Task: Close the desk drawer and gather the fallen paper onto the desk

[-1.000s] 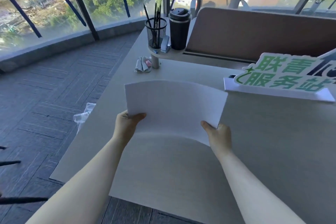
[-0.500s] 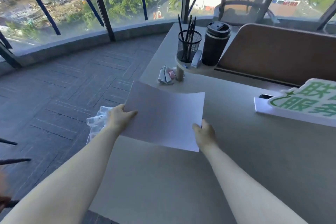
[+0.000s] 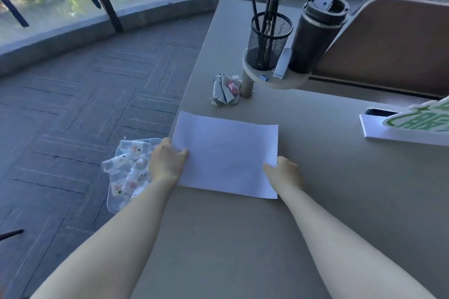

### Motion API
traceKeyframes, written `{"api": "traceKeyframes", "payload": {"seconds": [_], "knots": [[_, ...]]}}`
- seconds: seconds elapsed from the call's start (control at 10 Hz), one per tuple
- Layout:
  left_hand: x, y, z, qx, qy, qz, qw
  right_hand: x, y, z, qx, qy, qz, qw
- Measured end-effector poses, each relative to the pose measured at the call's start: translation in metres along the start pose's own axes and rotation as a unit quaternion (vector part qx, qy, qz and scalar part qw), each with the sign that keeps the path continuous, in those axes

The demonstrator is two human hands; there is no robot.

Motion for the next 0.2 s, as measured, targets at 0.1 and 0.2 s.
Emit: {"api": "traceKeyframes", "payload": {"seconds": [0.1, 0.2], "knots": [[-0.0015, -0.0012, 0.0025, 0.023, 0.000, -0.018, 1.000, -0.0039, -0.0089, -0.0021, -0.068, 0.032, -0.032, 0.997], [-0.0079, -0.0075, 0.0041, 0.026, 0.015, -0.046, 0.998, -0.0105, -0.0136, -0.0079, -0.074, 0.040, -0.046, 0.995]]}}
Point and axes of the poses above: each hand's wrist, its own x-axis towards the middle knuckle, its own y-axis out of the palm, z = x × y, the point moved 7 cm from there along x, towards the middle knuckle, and after that the axes turned 4 degrees about -x, right-handed, at the moved point
